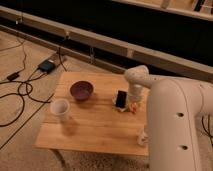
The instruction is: Drag the pepper across the table
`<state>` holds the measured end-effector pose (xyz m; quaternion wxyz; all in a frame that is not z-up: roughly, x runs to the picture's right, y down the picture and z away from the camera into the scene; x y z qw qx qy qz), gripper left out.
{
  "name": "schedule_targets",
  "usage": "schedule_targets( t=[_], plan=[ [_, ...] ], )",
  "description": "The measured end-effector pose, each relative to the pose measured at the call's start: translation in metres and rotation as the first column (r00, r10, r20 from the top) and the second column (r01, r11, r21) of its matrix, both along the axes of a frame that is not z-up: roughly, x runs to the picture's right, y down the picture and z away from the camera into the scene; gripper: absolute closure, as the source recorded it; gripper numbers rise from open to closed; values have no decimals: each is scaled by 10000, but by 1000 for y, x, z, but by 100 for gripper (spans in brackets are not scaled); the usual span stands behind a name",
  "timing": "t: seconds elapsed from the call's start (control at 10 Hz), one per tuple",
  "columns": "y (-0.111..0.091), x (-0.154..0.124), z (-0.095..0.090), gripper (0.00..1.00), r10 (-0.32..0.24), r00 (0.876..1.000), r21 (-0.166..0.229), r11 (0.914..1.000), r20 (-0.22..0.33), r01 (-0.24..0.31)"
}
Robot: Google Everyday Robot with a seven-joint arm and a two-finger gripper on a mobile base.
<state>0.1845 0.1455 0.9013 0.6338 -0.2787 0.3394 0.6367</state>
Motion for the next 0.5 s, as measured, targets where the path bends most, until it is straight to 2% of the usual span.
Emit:
schedule_targets(
  t=[0.5],
  plan=[
    [20,-10,-26,100,-195,9993,-341,9992,304,205]
  ],
)
